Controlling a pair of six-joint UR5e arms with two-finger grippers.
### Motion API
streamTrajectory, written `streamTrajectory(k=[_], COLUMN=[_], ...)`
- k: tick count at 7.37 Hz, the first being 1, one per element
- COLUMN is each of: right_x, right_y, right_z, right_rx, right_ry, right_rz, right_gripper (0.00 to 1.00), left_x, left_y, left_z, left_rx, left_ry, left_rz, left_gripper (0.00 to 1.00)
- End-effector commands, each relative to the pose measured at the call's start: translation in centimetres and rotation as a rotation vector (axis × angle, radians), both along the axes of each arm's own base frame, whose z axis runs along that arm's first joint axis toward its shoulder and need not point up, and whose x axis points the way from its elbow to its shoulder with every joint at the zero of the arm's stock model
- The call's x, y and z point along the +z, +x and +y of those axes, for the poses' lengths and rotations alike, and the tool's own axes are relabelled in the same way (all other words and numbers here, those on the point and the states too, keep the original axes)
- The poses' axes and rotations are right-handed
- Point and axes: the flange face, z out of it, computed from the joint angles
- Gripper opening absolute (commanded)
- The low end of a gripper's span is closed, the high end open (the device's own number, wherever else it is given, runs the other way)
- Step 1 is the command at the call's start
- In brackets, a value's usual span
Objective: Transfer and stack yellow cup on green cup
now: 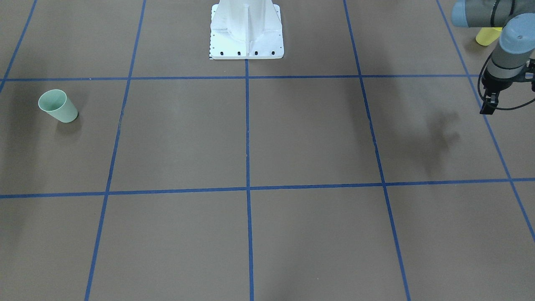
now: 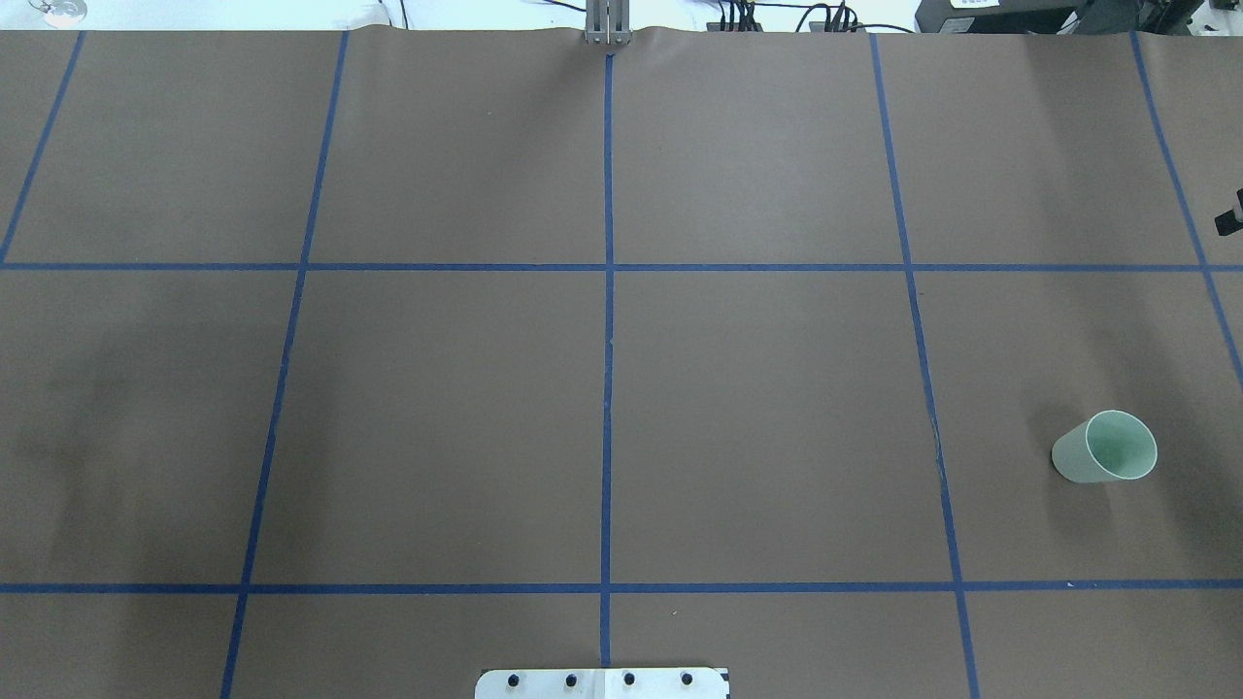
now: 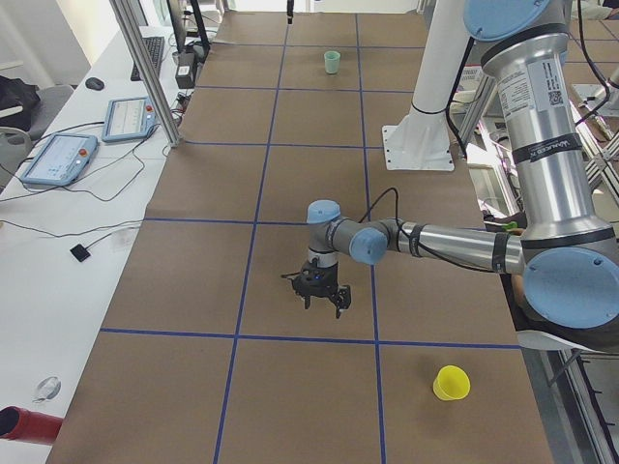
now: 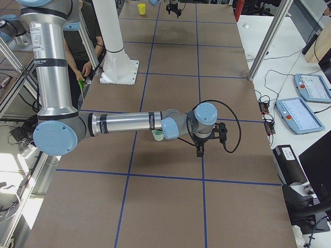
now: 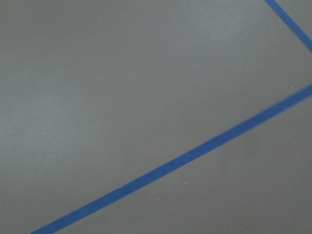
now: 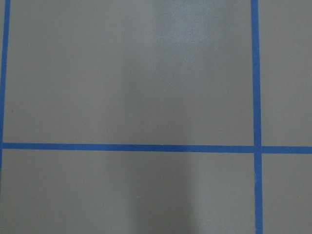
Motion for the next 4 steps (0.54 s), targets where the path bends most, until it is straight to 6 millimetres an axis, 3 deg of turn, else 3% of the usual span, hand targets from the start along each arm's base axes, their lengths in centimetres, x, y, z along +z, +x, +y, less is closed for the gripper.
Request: streamTrajectory(k=[1, 2, 3, 4], right_x=[-0.1, -0.2, -0.3, -0.7], right_y=[-1.4, -1.9, -2.8, -3.0], right_z=[0.0, 0.0, 0.0, -0.3], right_rx=[-0.025, -0.034, -0.049, -0.052], right_ry=[0.003, 0.004, 0.007, 0.012], right_rz=[0.004, 0.003, 0.003, 0.002], right_gripper=[0.99, 0.99, 0.99, 0.99], left_x=[-0.6, -0.5, 2.3, 3.1], left_y=[3.7, 6.2, 7.0, 6.6], left_z=[3.9, 4.6, 6.6, 7.7], left_rx=[-0.183, -0.278, -0.302, -0.367], left_ry=[-0.182, -0.218, -0.285, -0.320], left_rz=[-0.297, -0.366, -0.521, -0.614], left_gripper=[0.99, 0.98, 0.98, 0.98])
